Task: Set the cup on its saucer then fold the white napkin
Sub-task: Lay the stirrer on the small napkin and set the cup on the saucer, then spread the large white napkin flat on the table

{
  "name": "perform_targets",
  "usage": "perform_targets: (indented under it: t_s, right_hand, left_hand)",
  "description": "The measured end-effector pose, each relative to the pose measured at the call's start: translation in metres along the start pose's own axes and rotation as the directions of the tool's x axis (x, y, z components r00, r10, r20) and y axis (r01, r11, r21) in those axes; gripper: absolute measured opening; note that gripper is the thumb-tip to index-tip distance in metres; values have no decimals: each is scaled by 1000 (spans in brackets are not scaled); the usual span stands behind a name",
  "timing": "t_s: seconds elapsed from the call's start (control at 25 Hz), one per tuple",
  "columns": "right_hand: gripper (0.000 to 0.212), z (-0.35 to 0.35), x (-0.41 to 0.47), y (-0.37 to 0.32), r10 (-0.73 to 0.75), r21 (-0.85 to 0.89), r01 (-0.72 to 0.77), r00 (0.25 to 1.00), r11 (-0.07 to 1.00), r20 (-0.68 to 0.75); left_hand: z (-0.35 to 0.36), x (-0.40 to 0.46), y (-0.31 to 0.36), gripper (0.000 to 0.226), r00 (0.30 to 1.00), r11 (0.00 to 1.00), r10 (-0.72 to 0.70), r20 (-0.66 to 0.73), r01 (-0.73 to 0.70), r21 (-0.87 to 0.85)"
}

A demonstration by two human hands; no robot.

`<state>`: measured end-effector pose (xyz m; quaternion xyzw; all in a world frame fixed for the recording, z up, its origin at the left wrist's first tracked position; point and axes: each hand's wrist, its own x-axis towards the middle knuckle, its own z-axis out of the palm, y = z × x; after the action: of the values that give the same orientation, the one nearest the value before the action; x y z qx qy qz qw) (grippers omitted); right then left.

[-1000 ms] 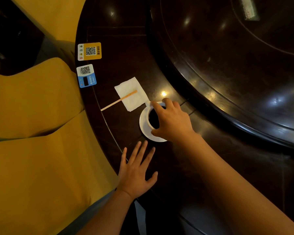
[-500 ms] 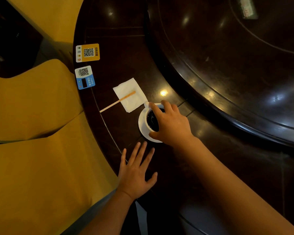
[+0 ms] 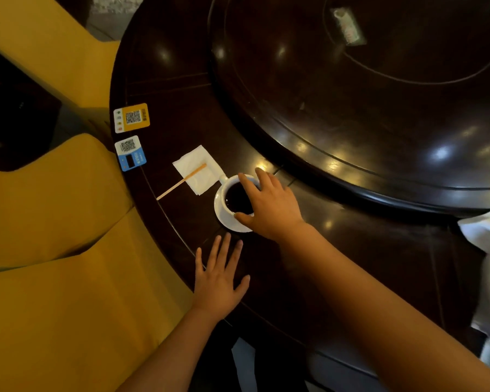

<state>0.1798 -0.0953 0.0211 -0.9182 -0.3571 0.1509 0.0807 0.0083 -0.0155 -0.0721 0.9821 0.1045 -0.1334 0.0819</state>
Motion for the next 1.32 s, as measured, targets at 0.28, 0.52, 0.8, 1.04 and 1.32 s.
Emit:
perform_targets:
  t_s: [0.28,0.52,0.8,1.04,1.32]
  right_hand:
    - [24,9,-132,47,303,55,-298,947,953,-105]
    - [29,44,-256,103,568,6,-570,819,822,-82]
    - [78,55,-357,187,748,67,-758,620,649,-236]
    - [68,87,-378,246,776,144,-763,608,630,-167]
    - [59,92,-374,251,740,251,-696,638,672,-213]
  left_hand:
    - [-39,-1,36,46,1000,997,14,18,-13,-71]
    - [-43,-2,133,31,932,928,359,-42,-361,-88]
    - [-31,10,281,51,750,752,657,74,-659,10]
    - [-20,19,379,74,537,542,806,250,-839,51]
    - [2,24,404,52,571,581,752,329,-810,78]
